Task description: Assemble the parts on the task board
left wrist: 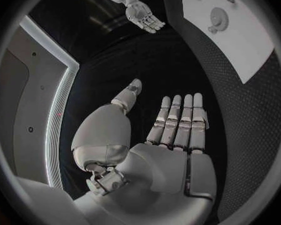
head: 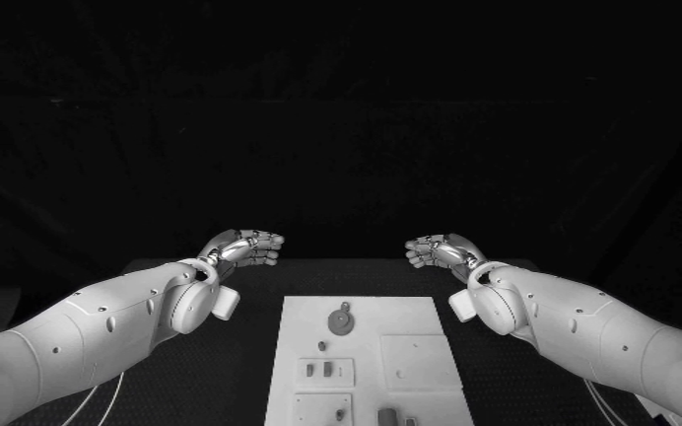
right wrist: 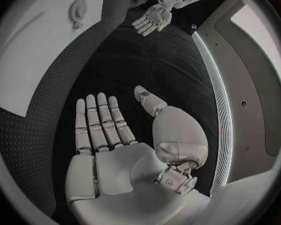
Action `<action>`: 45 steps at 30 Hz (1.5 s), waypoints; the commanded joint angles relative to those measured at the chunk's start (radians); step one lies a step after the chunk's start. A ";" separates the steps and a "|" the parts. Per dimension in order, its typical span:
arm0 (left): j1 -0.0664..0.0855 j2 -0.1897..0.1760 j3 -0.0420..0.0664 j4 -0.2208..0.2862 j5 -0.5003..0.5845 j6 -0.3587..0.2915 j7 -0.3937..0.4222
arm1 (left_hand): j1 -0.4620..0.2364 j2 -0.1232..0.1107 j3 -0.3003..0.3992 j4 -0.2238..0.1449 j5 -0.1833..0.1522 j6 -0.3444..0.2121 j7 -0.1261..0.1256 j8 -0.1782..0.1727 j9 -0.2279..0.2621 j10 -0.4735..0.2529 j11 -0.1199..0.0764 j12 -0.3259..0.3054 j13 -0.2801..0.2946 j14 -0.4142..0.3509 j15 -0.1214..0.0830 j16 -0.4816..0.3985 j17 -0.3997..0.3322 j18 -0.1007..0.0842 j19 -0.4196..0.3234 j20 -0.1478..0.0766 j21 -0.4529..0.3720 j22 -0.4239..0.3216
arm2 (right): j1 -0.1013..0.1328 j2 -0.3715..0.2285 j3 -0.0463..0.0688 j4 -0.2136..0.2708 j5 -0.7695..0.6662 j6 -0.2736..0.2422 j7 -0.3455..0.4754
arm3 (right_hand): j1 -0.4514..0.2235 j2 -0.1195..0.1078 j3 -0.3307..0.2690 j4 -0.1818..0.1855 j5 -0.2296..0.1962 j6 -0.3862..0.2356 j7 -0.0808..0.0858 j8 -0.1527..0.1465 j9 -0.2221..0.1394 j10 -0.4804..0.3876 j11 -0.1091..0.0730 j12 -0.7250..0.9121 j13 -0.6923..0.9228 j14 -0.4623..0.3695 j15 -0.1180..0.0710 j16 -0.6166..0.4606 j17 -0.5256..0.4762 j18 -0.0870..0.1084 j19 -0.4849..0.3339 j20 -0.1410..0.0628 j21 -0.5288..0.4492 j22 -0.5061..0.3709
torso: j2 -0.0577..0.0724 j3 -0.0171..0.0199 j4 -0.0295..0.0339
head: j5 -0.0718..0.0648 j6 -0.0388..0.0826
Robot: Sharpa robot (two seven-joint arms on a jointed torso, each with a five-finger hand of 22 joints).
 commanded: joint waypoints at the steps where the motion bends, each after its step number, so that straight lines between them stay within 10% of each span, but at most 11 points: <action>1: 0.000 0.005 0.001 0.002 0.024 0.037 0.032 | -0.004 0.005 -0.004 -0.003 0.000 -0.003 0.004 0.006 0.004 0.008 -0.002 0.006 -0.002 -0.004 -0.001 0.006 -0.004 -0.007 -0.008 0.001 0.003 -0.005 | -0.004 0.001 0.001 0.012 0.029 0.038 0.034 | 0.001 -0.002 -0.012 0.004 -0.003 -0.009 0.004 0.005 -0.005 0.011 0.001 -0.013 -0.020 0.003 0.000 -0.014 -0.008 -0.008 -0.005 0.002 -0.006 0.001 | -0.003 0.0075 -0.0020 | 0.006 0.001; 2: 0.000 0.001 0.000 0.000 0.003 0.003 0.002 | -0.901 0.073 -0.418 0.244 -0.049 -0.677 -0.110 -0.217 -0.500 -0.834 -0.111 -0.064 -0.110 -0.714 -0.154 -0.065 -0.718 -0.007 -0.693 -0.075 -0.063 -0.832 | -0.001 0.000 0.000 0.004 0.004 0.003 0.003 | -0.831 0.022 -0.597 0.220 -0.070 -0.715 -0.168 -0.185 -0.552 -0.777 -0.157 -0.336 -0.213 -0.613 -0.179 -0.472 -0.362 -0.138 -0.407 -0.216 -0.374 -0.302 | -0.001 0.0017 -0.0001 | 0.002 0.001; 3: -0.001 0.000 0.000 0.002 0.003 0.001 0.003 | -0.901 0.073 -0.418 0.244 -0.049 -0.677 -0.110 -0.217 -0.500 -0.834 -0.111 -0.064 -0.110 -0.714 -0.154 -0.065 -0.718 -0.007 -0.693 -0.075 -0.063 -0.832 | -0.001 -0.001 0.000 0.006 0.005 0.001 0.003 | -0.831 0.022 -0.597 0.220 -0.070 -0.715 -0.168 -0.185 -0.552 -0.777 -0.157 -0.336 -0.213 -0.613 -0.179 -0.472 -0.362 -0.138 -0.407 -0.216 -0.374 -1.007 | -0.002 0.0019 -0.0001 | 0.002 -0.001; 12: -0.034 -0.026 0.023 0.113 0.039 -0.118 0.046 | -0.901 0.073 -0.418 0.244 -0.049 -0.677 -0.110 -0.217 -0.500 -0.834 -0.111 -0.064 -0.110 -0.714 -0.154 -0.065 -0.718 -0.007 -0.693 -0.075 -0.063 -0.832 | -0.018 -0.039 0.012 0.125 0.052 -0.100 0.038 | -0.831 0.022 -0.597 0.220 -0.070 -0.715 -0.168 -0.185 -0.552 -0.777 -0.157 -0.336 -0.213 -0.613 -0.179 -0.472 -0.362 -0.138 -0.407 -0.216 -0.374 -1.007 | -0.049 0.0165 0.0002 | 0.008 -0.060; 21: -0.112 -0.086 0.076 0.371 0.122 -0.394 0.147 | -0.901 0.073 -0.418 0.244 -0.049 -0.677 -0.110 -0.217 -0.500 -0.834 -0.111 -0.064 -0.110 -0.714 -0.154 -0.065 -0.718 -0.007 -0.693 -0.075 -0.063 -0.832 | -0.057 -0.129 0.038 0.401 0.164 -0.336 0.120 | -0.831 0.022 -0.597 0.220 -0.070 -0.715 -0.168 -0.185 -0.552 -0.777 -0.157 -0.336 -0.213 -0.613 -0.179 -0.472 -0.362 -0.138 -0.407 -0.216 -0.374 -1.007 | -0.092 0.0301 0.0004 | 0.013 -0.115; 32: -0.180 -0.139 0.123 0.595 0.195 -0.634 0.235 | -0.901 0.073 -0.418 0.244 -0.049 -0.677 -0.110 -0.217 -0.500 -0.834 -0.111 -0.064 -0.110 -0.714 -0.154 -0.065 -0.718 -0.007 -0.693 -0.075 -0.063 -0.832 | -0.099 -0.224 0.065 0.692 0.281 -0.585 0.205 | -0.831 0.022 -0.597 0.220 -0.070 -0.715 -0.168 -0.185 -0.552 -0.777 -0.157 -0.336 -0.213 -0.613 -0.179 -0.472 -0.362 -0.138 -0.407 -0.216 -0.374 -1.007 | -0.093 0.0302 0.0004 | 0.013 -0.115; 45: -0.187 -0.144 0.127 0.618 0.202 -0.658 0.243 | -0.901 0.073 -0.418 0.244 -0.049 -0.677 -0.110 -0.217 -0.500 -0.834 -0.111 -0.064 -0.110 -0.714 -0.154 -0.065 -0.718 -0.007 -0.693 -0.075 -0.063 -0.832 | -0.106 -0.242 0.071 0.747 0.304 -0.633 0.222 | -0.831 0.022 -0.597 0.220 -0.070 -0.715 -0.168 -0.185 -0.552 -0.777 -0.157 -0.336 -0.213 -0.613 -0.179 -0.472 -0.362 -0.138 -0.407 -0.216 -0.374 -1.007 | -0.093 0.0302 0.0004 | 0.013 -0.115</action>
